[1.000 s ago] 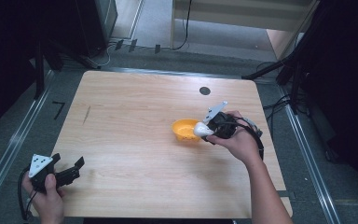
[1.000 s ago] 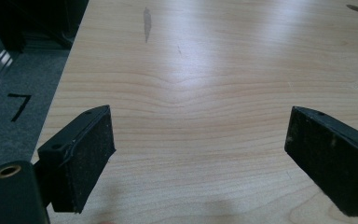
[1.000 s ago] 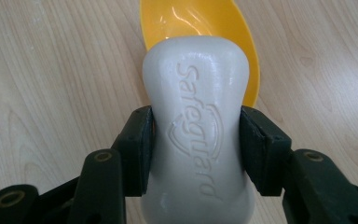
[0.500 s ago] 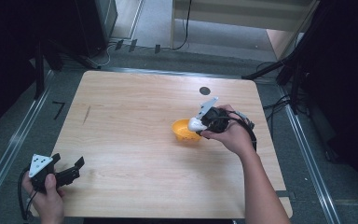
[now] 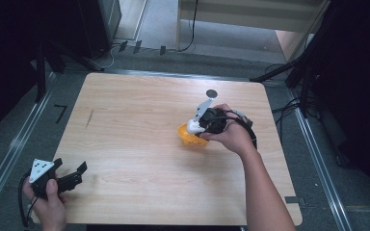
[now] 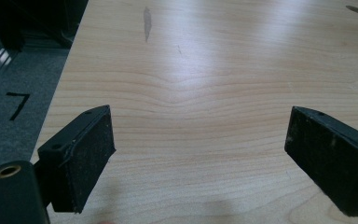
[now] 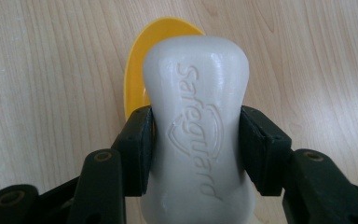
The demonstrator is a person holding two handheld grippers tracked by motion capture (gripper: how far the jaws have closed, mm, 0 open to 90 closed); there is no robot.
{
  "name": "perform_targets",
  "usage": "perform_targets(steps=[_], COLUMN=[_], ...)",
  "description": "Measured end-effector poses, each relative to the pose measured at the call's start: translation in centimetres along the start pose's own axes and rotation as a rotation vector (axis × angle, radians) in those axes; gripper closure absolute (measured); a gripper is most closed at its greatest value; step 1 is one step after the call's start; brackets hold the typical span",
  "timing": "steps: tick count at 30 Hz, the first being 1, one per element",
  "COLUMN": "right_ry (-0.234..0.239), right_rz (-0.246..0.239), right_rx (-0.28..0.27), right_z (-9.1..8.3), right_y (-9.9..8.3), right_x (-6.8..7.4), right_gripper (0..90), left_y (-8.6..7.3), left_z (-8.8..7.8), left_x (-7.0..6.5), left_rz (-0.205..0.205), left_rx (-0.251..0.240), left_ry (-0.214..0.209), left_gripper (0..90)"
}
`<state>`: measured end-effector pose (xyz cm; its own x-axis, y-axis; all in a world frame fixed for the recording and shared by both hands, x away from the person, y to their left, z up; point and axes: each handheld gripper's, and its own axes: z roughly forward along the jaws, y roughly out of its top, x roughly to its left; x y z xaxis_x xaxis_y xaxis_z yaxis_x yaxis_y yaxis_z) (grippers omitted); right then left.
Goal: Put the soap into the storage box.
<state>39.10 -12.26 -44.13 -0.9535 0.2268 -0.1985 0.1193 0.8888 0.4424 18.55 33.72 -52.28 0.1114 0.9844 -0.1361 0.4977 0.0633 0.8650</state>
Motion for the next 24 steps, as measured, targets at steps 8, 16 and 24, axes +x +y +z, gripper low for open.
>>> perform_targets(steps=[8, 16, 24], right_ry=[0.017, 0.035, 0.048], right_rz=[-0.036, -0.055, -0.065], right_rx=[-0.002, 0.019, 0.037], right_z=[0.9, 1.8, 2.7], right_y=[0.5, 0.6, 0.6], right_x=[-0.3, -0.4, -0.7], right_gripper=[50.0, 50.1, 50.0], left_y=[0.0, 0.0, 0.0], left_z=[0.0, 0.0, 0.0], left_x=[0.0, 0.0, 0.0], left_rz=[-0.001, 0.002, 0.000], left_rx=[0.000, 0.003, 0.003], left_ry=[0.000, -0.002, -0.001], left_gripper=[8.6, 8.6, 8.6])
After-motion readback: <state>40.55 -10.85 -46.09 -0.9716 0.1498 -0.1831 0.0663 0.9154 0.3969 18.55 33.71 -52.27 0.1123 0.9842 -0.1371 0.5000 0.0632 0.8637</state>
